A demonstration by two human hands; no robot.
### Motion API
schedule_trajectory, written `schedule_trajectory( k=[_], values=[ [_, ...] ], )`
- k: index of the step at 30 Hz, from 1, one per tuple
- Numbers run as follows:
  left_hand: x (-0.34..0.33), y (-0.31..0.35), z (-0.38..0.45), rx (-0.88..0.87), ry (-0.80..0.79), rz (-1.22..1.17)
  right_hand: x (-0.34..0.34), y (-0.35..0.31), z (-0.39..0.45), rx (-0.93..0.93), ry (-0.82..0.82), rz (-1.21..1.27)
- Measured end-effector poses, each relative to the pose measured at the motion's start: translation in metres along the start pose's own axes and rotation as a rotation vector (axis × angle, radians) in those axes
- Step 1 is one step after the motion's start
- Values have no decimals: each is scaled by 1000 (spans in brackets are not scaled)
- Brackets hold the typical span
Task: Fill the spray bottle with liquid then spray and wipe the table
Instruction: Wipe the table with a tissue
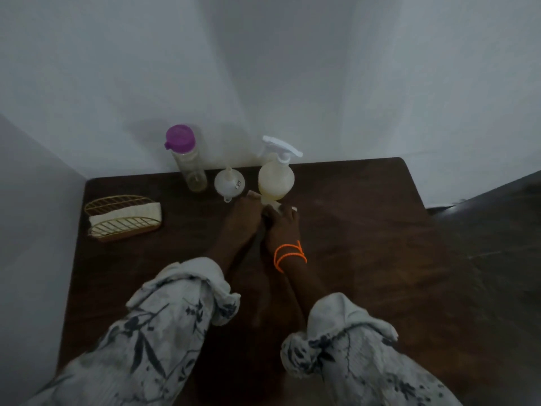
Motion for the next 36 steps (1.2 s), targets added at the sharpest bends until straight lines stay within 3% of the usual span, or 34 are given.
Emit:
schedule_trajectory(
  k=[10,18,22,27,32,34,36],
  values=[
    [-18,3,-30,81,27,-95,0,20,-9,107,-110,-9],
    [-49,0,-91,36,-27,-80,-16,30,-62,44,-77,79],
    [-61,11,-143,28,-48,-149,-12,28,-106,11,-186,10],
    [-81,23,-201,9,-37,-178,-17,49,-168,63,-34,82],
    [-111,16,-241,26,-64,-164,-33,48,-219,16,9,186],
    [-123,13,-257,101,-69,-312,-35,41,-233,-31,-1,220],
    [-120,13,-272,142,-30,-309,-33,31,-244,-85,-25,244]
  ],
)
Point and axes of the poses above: each hand's wrist, its own z-axis towards the middle knuckle, its own x-axis out of the back of the hand, y = z × x, the point moved 1 cm from there along z, towards the middle knuckle
